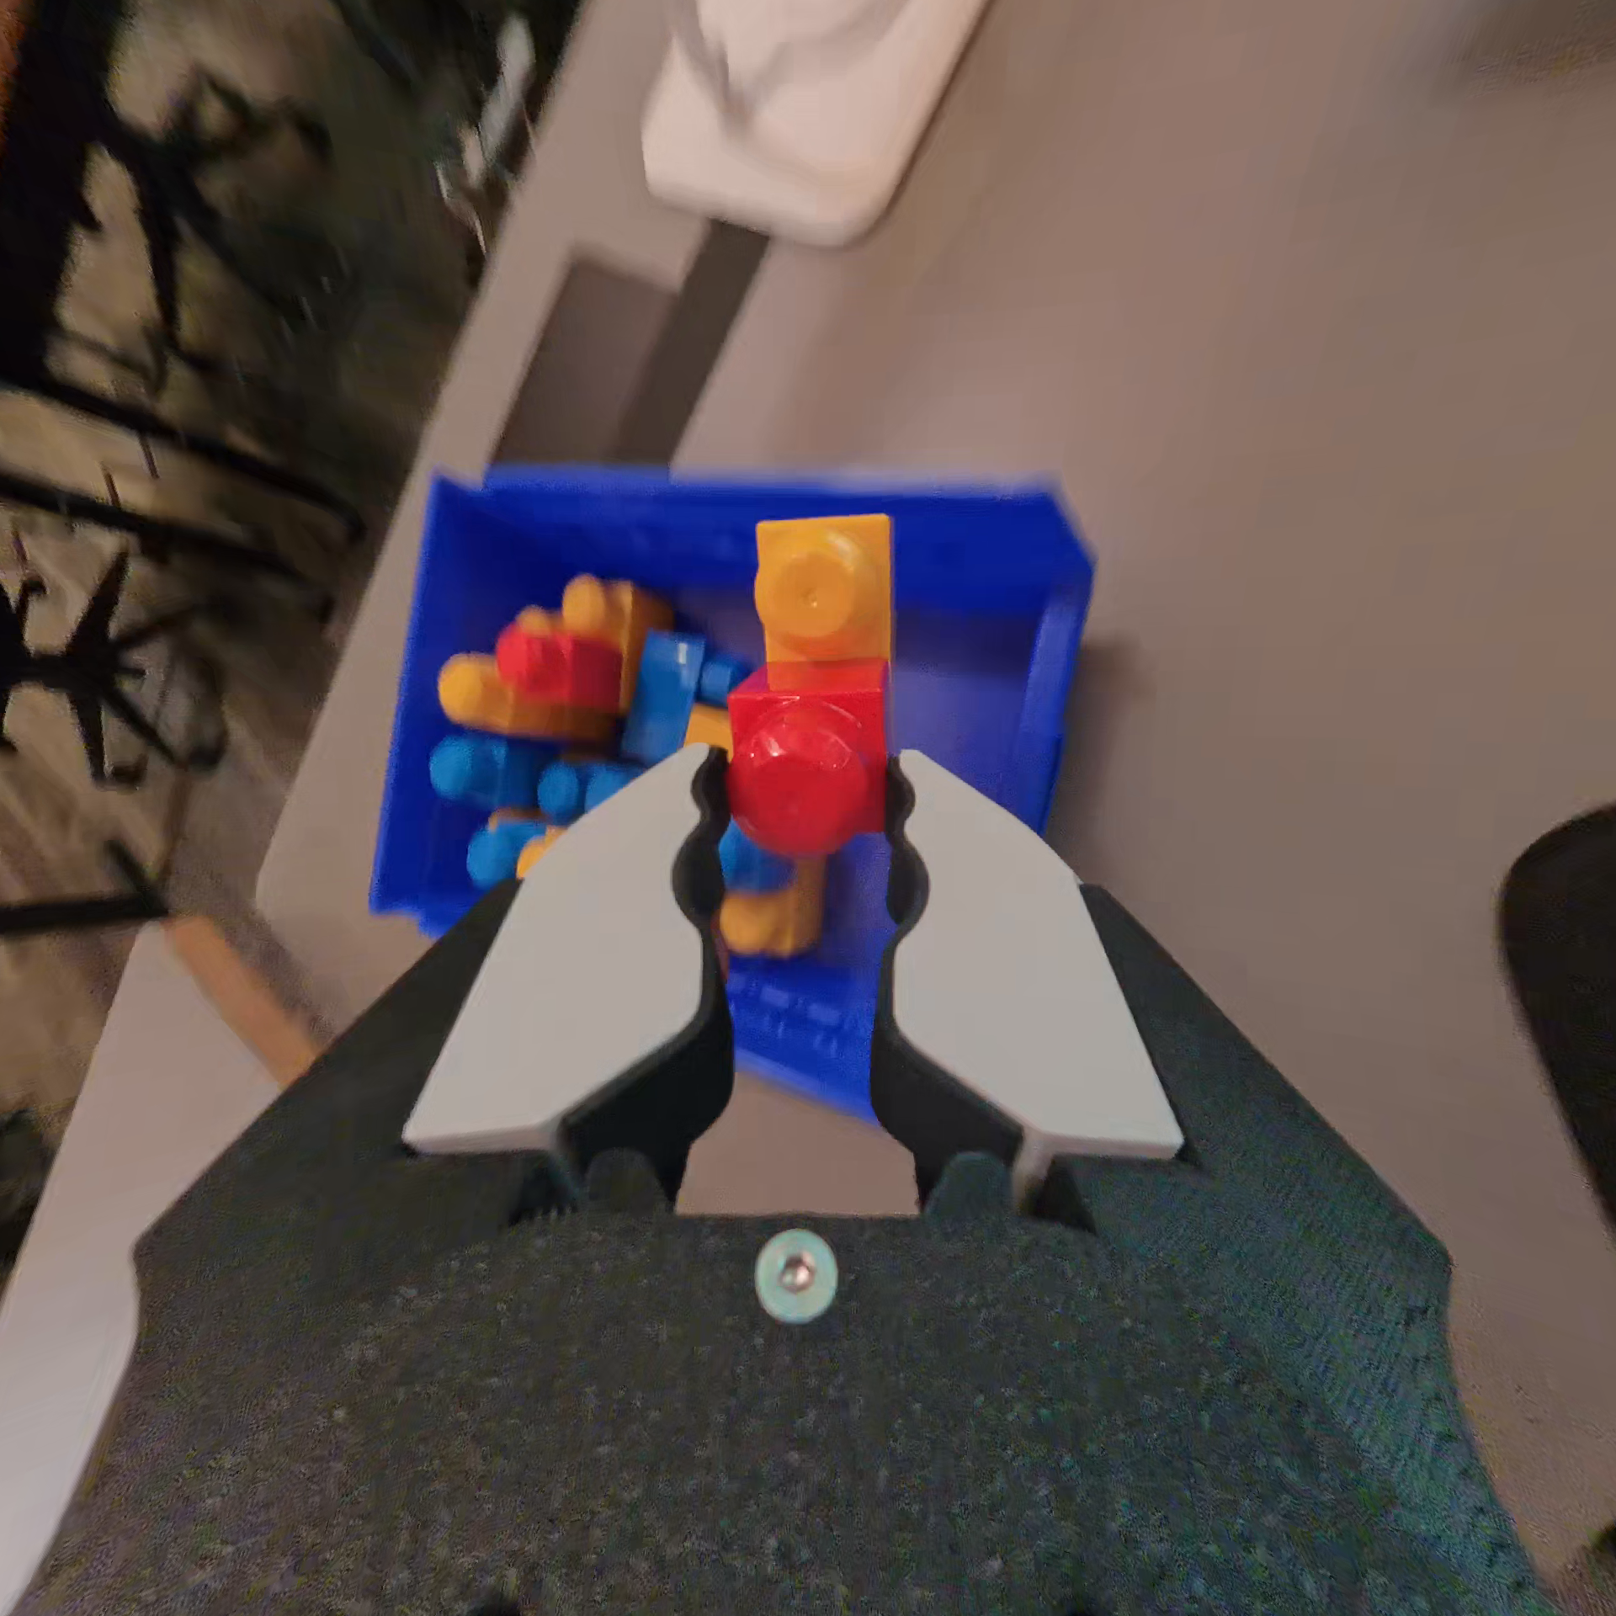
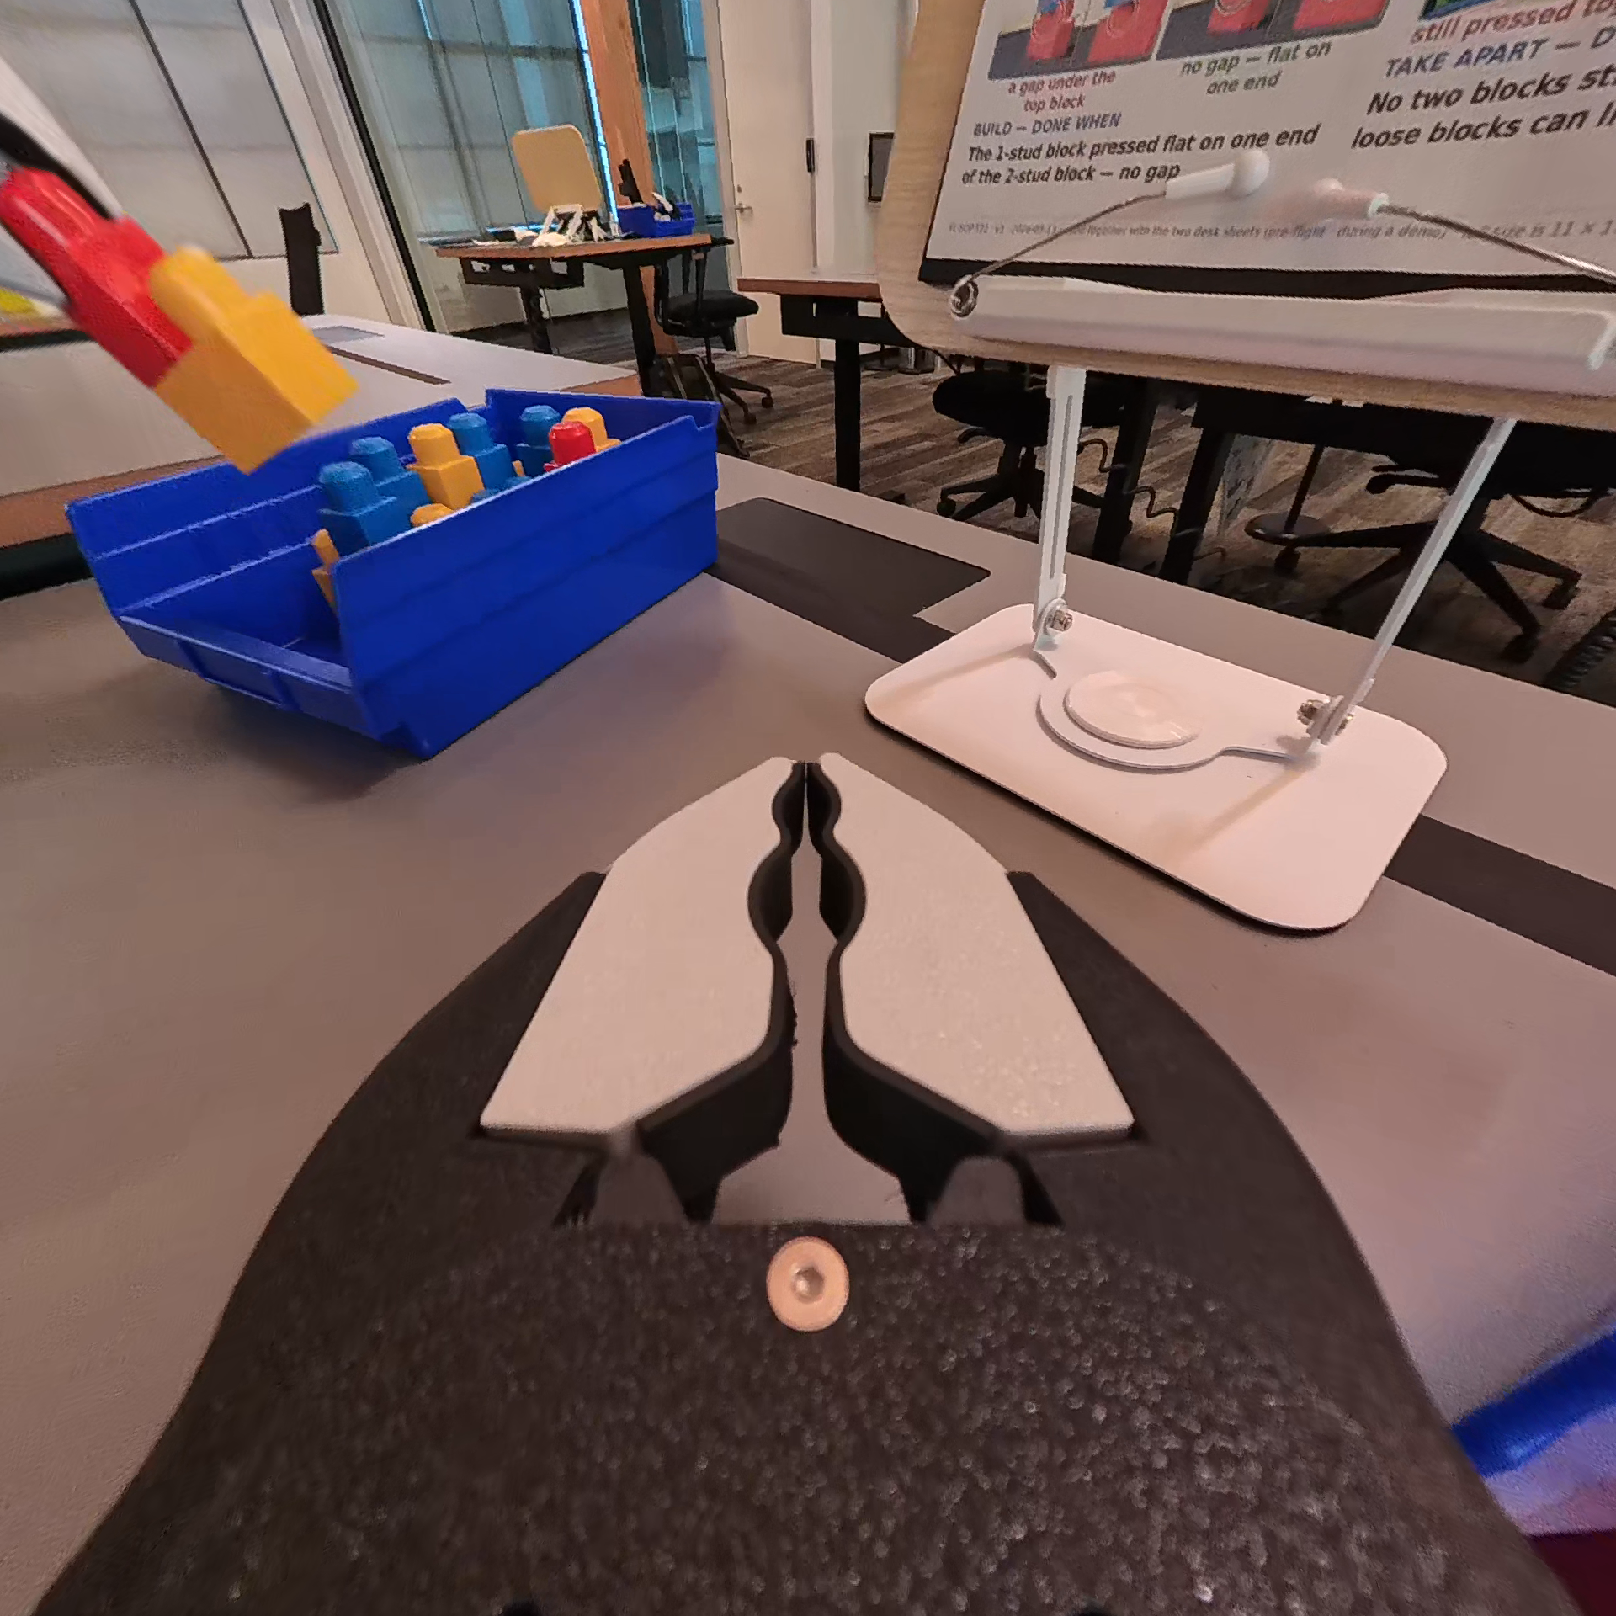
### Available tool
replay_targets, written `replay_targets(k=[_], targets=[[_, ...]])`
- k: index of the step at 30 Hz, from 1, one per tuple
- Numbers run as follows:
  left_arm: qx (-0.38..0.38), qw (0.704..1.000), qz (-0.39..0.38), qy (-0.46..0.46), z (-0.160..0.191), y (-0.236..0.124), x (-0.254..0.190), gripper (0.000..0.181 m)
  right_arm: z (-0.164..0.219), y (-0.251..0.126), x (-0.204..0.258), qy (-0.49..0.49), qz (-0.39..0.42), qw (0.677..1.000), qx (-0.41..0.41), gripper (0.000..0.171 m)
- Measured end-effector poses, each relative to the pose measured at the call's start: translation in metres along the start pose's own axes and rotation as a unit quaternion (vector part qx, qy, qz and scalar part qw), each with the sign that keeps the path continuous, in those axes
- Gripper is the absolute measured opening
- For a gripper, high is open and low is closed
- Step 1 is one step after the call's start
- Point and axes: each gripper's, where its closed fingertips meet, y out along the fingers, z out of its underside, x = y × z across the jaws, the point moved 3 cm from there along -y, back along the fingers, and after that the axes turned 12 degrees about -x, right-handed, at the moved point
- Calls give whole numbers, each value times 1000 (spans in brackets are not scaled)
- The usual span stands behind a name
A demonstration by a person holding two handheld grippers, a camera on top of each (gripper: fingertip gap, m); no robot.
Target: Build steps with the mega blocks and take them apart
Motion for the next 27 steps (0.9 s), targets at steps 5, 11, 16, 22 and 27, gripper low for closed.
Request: replay_targets(k=[5,11,16,22,27], targets=[[-218,975,9,-44,-68,-1,-28,34,-15,-2,16,7,-55,997,-46,2],[-430,882,87,-173,-123,37,-81,33,-47,-13,47,35,-182,977,-102,29],[-503,805,193,-249,-149,86,-123,33,-64,-32,57,118,-285,945,-106,56],[-506,773,252,-288,-143,122,-156,32,-48,-31,60,122,-299,944,-66,40],[-504,773,266,-279,-133,122,-158,33,-41,-29,69,138,-319,936,-50,39]])
